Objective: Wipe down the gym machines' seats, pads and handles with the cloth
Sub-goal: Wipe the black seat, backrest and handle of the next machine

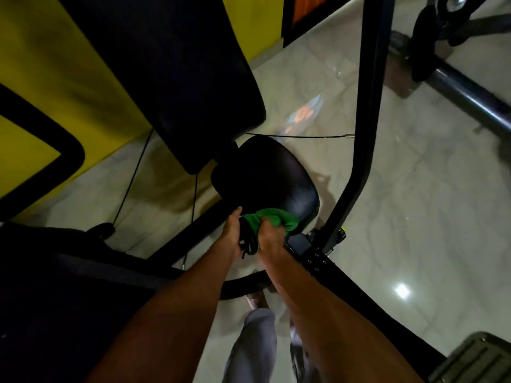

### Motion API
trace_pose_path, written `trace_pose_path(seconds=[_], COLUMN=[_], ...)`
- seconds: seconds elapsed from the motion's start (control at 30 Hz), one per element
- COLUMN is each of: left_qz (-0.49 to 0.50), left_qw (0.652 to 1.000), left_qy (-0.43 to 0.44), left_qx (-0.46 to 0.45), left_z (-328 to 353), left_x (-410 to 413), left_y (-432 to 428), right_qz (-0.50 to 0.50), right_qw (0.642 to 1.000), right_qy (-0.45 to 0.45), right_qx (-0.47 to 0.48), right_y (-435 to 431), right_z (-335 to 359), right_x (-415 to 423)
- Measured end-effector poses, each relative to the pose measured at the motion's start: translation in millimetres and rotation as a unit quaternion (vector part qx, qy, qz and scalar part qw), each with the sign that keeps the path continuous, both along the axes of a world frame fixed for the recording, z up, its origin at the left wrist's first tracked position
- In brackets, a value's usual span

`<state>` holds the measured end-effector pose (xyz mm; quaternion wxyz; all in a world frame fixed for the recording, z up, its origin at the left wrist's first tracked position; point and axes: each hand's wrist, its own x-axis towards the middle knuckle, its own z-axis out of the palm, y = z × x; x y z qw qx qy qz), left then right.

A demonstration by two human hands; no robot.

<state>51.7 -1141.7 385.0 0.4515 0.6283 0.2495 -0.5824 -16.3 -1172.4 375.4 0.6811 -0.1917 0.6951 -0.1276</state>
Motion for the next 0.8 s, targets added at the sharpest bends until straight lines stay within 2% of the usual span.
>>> trace_pose_path(seconds=[0.1, 0.23, 0.37, 0.47, 0.57, 0.63, 0.7, 0.77, 0.8], left_qz=[0.001, -0.035, -0.05, -0.048, -0.029, -0.037, -0.06, -0.075, -0.079], left_qw=[0.999, 0.993, 0.989, 0.975, 0.947, 0.924, 0.903, 0.887, 0.88], left_qy=[-0.012, -0.025, -0.077, -0.181, -0.307, -0.372, -0.415, -0.446, -0.458], left_qx=[-0.039, -0.107, -0.12, -0.118, -0.09, -0.085, -0.089, -0.094, -0.096], left_z=[27.4, 64.7, 97.1, 118.6, 137.1, 144.3, 149.5, 163.7, 168.3], left_x=[14.9, 33.3, 46.1, 51.7, 56.2, 63.8, 70.4, 70.0, 70.8], left_y=[1.2, 0.8, -2.2, -7.3, -17.2, -23.2, -28.6, -30.2, -31.3], right_qz=[0.001, 0.043, 0.061, 0.096, 0.126, 0.126, 0.148, 0.192, 0.207], right_qw=[0.988, 0.963, 0.942, 0.95, 0.96, 0.952, 0.939, 0.908, 0.885], right_qy=[-0.152, -0.252, -0.32, -0.298, -0.204, -0.194, -0.173, -0.145, -0.103], right_qx=[0.014, 0.084, 0.085, 0.012, -0.145, -0.2, -0.256, -0.344, -0.405], right_y=[-10.8, -33.7, -48.7, -59.1, -70.0, -74.3, -74.7, -71.2, -71.0], right_z=[41.5, 81.0, 96.3, 106.2, 117.3, 123.0, 115.2, 106.4, 98.8], right_x=[-1.1, -10.2, -21.8, -15.8, -15.6, -13.3, -5.2, 0.9, 6.6])
